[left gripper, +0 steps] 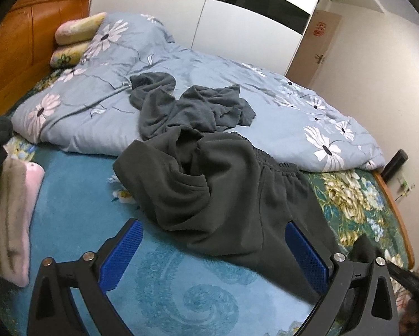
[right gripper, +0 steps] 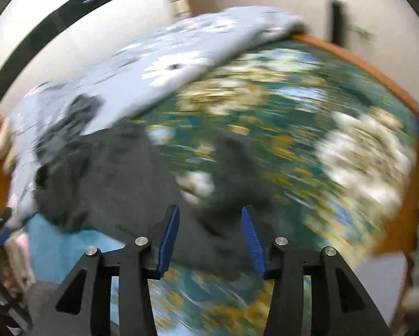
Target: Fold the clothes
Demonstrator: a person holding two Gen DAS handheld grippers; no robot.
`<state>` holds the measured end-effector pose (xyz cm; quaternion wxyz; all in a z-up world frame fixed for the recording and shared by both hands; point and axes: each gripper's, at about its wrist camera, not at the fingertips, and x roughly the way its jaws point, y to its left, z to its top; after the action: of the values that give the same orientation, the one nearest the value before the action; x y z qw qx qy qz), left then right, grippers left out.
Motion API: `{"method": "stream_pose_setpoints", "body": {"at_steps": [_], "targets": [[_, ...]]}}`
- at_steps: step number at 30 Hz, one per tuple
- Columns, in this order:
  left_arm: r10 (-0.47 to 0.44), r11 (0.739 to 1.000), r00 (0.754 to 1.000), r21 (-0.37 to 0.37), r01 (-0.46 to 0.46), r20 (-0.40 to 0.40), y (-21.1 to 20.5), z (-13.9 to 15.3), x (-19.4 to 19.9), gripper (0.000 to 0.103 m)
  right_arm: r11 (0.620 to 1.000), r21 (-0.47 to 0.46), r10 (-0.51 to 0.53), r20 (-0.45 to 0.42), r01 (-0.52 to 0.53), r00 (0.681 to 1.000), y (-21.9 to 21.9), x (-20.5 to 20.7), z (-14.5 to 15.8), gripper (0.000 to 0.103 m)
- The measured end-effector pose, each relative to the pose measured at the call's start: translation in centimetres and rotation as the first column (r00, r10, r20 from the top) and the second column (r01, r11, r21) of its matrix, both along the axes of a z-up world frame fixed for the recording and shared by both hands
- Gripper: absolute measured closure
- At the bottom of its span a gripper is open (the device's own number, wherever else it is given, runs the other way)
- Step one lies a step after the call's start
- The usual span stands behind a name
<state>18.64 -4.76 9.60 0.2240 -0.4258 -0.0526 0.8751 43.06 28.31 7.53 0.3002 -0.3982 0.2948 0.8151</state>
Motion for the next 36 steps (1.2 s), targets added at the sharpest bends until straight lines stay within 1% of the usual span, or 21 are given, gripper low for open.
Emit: {"method": "stream_pose_setpoints", "body": {"at_steps": [1,3,5,7,10,12,14,15,16,17,19,21,23,24,26,28,30,31,32,33,36], "targets": [[0.0,1.0,1.0,-0.002,0.0,0.003,-0.1,0.2,-0.2,0.0,0.998,-0.02,0.051,-0.005,-0.051,0.999,0.8,-3.2,-1.0,0.051],[0.003,1.0,1.0,-0.026,-0.004,-0.012,-0.6,0.9,-0.3,0.0,0.992,-0.062,0.112,-0.015,-0.112,0.994,2.3,-8.8,-2.9,0.05],[0.004,0.999,1.0,-0.052,-0.005,-0.028,-1.2,1.7,-0.4,0.0,0.986,-0.105,0.13,-0.016,-0.131,0.991,3.4,-13.2,-4.8,0.047],[-0.002,0.997,0.999,-0.075,-0.001,-0.039,-1.9,2.3,-0.5,0.0,0.986,-0.121,0.118,0.018,-0.115,0.993,4.8,-16.9,-7.0,0.045],[-0.017,0.997,0.999,-0.079,0.013,-0.042,-3.2,3.0,-0.4,0.0,0.991,-0.086,0.107,0.101,-0.098,0.989,5.8,-19.9,-9.5,0.045],[-0.022,0.996,0.999,-0.084,0.017,-0.049,-4.1,3.4,-0.2,0.0,0.99,-0.104,0.112,0.137,-0.098,0.984,6.1,-21.2,-11.0,0.045],[-0.01,0.995,0.999,-0.099,0.005,-0.05,-4.9,3.7,-0.1,0.0,0.986,-0.127,0.123,0.154,-0.104,0.98,5.9,-21.8,-11.9,0.058],[-0.002,0.994,0.999,-0.107,-0.003,-0.049,-5.3,3.8,0.0,0.0,0.986,-0.136,0.124,0.165,-0.102,0.978,5.7,-22.0,-12.2,0.078],[0.005,0.993,0.999,-0.115,-0.011,-0.048,-5.6,3.9,0.1,0.0,0.984,-0.146,0.122,0.152,-0.1,0.981,5.4,-21.8,-12.0,0.091],[0.013,0.992,0.999,-0.123,-0.019,-0.047,-6.0,4.0,0.1,0.0,0.983,-0.157,0.118,0.128,-0.098,0.985,5.0,-21.5,-11.6,0.094],[0.031,0.99,0.999,-0.133,-0.036,-0.045,-6.8,4.2,0.3,0.0,0.976,-0.175,0.137,0.038,-0.128,0.99,3.9,-20.6,-9.8,0.095],[0.062,0.993,0.998,-0.103,-0.065,-0.034,-7.9,4.4,0.5,0.0,0.969,-0.165,0.178,-0.049,-0.183,0.983,2.1,-19.6,-7.2,0.095],[0.078,0.994,0.997,-0.074,-0.079,-0.021,-8.7,4.5,0.9,0.0,0.953,-0.137,0.252,-0.139,-0.271,0.958,-1.0,-18.4,-3.8,0.095],[0.084,0.994,0.996,-0.063,-0.085,-0.014,-9.0,4.6,1.1,0.0,0.936,-0.117,0.309,-0.179,-0.332,0.934,-3.0,-18.0,-2.3,0.095],[0.078,0.996,0.997,-0.052,-0.078,0.002,-9.4,4.5,1.6,0.0,0.884,-0.066,0.435,-0.25,-0.463,0.865,-7.5,-17.1,0.6,0.095],[0.067,0.997,0.998,-0.043,-0.066,0.02,-9.7,4.5,2.2,0.0,0.822,-0.064,0.535,-0.256,-0.566,0.805,-11.8,-16.2,0.7,0.095],[0.053,0.998,0.997,-0.032,-0.051,0.049,-10.0,4.2,2.7,0.0,0.749,-0.072,0.625,-0.252,-0.658,0.739,-16.1,-15.2,0.2,0.095],[0.045,0.999,0.997,-0.027,-0.044,0.065,-10.1,4.0,3.0,0.0,0.717,-0.095,0.655,-0.246,-0.69,0.715,-17.9,-14.6,-0.6,0.095],[0.039,0.999,0.996,-0.023,-0.037,0.078,-10.2,3.9,3.2,0.0,0.697,-0.119,0.671,-0.24,-0.707,0.701,-19.2,-14.0,-1.4,0.095],[0.034,0.999,0.995,-0.021,-0.033,0.089,-10.1,3.8,3.4,0.0,0.695,-0.138,0.67,-0.234,-0.706,0.705,-19.6,-13.3,-2.0,0.095],[0.017,1.0,0.993,0.002,-0.017,0.119,-9.9,3.4,3.8,0.0,0.708,-0.192,0.647,-0.21,-0.68,0.733,-19.8,-11.4,-3.5,0.095]]}}
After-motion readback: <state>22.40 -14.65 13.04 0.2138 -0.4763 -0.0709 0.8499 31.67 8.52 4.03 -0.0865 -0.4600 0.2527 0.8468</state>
